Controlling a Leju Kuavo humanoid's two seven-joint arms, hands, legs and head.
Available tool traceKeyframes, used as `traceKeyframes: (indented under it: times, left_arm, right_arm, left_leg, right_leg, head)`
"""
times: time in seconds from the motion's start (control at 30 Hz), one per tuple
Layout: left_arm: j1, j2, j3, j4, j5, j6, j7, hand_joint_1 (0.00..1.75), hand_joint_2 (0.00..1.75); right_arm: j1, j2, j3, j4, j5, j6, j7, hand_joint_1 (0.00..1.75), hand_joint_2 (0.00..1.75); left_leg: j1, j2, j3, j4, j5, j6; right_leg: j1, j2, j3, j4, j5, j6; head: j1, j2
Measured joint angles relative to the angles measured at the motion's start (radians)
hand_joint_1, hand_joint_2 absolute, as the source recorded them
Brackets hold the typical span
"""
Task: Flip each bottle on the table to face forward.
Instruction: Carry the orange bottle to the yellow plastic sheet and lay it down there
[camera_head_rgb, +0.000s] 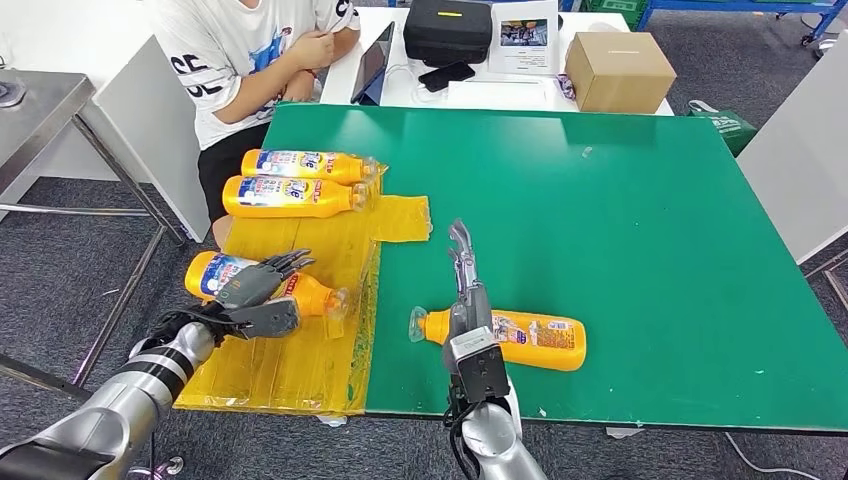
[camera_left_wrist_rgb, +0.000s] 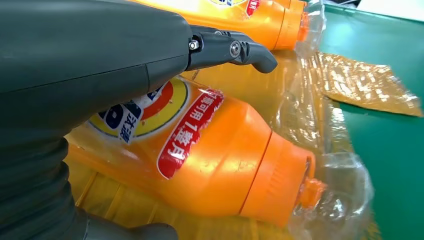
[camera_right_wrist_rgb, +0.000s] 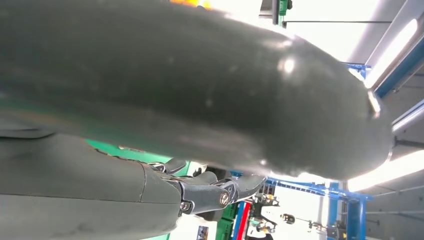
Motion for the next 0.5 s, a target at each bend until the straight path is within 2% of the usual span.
traceKeyframes:
  times: [0.13,0.23,0.37,0.43,0.5]
  left_arm:
    - [0.02,0.01,0.004,-0.027,0.064,-0.038,-0.027,0.0,1.75]
    - [0.076,0.014,0.035,-0.091,0.274,-0.169,-0.085,0.0,1.75]
    - [0.188,0.002,0.107,-0.239,0.527,-0.341,-0.093,0.0,1.75]
    - [0.244,-0.02,0.154,-0.323,0.629,-0.351,-0.082,0.0,1.75]
    - [0.282,-0.061,0.213,-0.405,0.707,-0.28,-0.057,0.0,1.75]
  right_arm:
    - [-0.002,0.005,-0.001,0.013,-0.002,0.006,-0.001,0.0,0.0]
    - [-0.005,0.012,-0.003,0.028,-0.008,0.016,-0.004,0.0,0.0]
    - [-0.007,0.019,-0.004,0.045,-0.016,0.026,-0.009,0.0,0.0]
    - [-0.008,0.023,-0.005,0.054,-0.012,0.026,-0.008,0.0,0.0]
    - [-0.008,0.028,-0.005,0.062,0.002,0.02,0.003,0.0,0.0]
  left_leg:
    - [0.0,0.0,0.002,0.0,0.0,0.0]
    - [0.0,0.001,0.003,0.0,0.0,0.0]
    - [0.0,0.001,0.001,0.0,0.0,0.0]
    - [0.0,0.002,-0.002,0.0,0.0,0.0]
    - [0.0,0.001,-0.004,0.0,0.0,0.0]
  right_leg:
    - [0.0,0.0,0.002,0.0,0.0,0.0]
    - [0.0,0.0,0.002,0.0,0.0,0.0]
    - [0.0,0.0,-0.001,0.0,0.0,0.0]
    - [0.0,0.001,-0.004,0.0,0.0,0.0]
    - [0.0,0.001,-0.006,0.0,0.0,0.0]
  head:
    - [0.0,0.0]
    - [0.0,0.0]
    - [0.0,0.0]
    - [0.0,0.0]
    - [0.0,0.0]
